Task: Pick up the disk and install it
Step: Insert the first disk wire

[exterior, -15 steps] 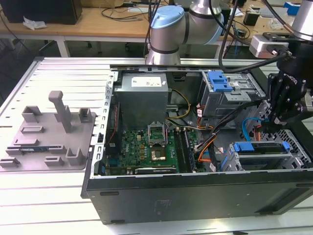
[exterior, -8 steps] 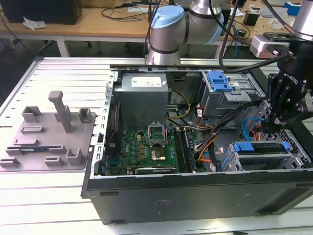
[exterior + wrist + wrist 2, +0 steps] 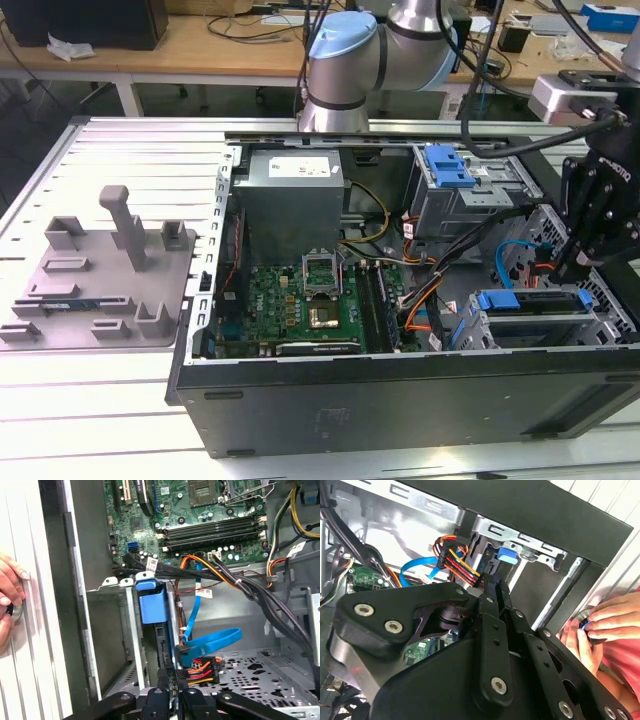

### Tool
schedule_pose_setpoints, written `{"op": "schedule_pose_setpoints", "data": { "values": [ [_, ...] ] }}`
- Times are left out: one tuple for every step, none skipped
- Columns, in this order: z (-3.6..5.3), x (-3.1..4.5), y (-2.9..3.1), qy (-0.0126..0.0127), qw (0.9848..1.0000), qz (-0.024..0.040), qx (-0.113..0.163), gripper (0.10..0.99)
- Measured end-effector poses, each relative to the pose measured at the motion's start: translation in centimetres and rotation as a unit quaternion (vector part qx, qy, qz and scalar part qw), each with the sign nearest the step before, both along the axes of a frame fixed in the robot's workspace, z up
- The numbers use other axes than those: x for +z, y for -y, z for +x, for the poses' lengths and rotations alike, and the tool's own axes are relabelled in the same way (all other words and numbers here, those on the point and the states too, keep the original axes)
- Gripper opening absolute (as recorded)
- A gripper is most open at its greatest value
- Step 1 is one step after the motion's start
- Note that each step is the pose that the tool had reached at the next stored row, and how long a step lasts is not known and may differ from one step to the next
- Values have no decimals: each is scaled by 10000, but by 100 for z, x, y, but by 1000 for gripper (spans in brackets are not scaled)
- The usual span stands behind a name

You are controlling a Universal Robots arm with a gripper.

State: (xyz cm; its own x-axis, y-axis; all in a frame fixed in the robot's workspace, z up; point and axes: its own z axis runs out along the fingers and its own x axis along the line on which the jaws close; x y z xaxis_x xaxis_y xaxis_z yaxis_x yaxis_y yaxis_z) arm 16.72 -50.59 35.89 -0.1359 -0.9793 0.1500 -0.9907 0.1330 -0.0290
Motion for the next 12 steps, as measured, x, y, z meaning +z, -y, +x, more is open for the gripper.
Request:
{"op": "schedule_pose_setpoints", "data": {
  "values": [
    [4,0,5,-2,10000,0,1,169],
    [6,1,13,-3,10000,0,1,169],
    [6,0,20,-5,10000,1,2,169],
    [6,0,20,-5,10000,1,2,169],
    [6,0,20,-5,10000,1,2,169],
    [6,0,20,-5,10000,1,3,169],
    [6,0,20,-6,10000,0,4,169],
    [6,0,20,-5,10000,0,5,169],
    [6,0,20,-5,10000,0,5,169],
    [6,-1,21,-5,10000,0,5,169],
    [6,-4,20,-5,10000,0,6,169],
    [5,-16,20,-5,10000,1,6,169]
  ]
}}
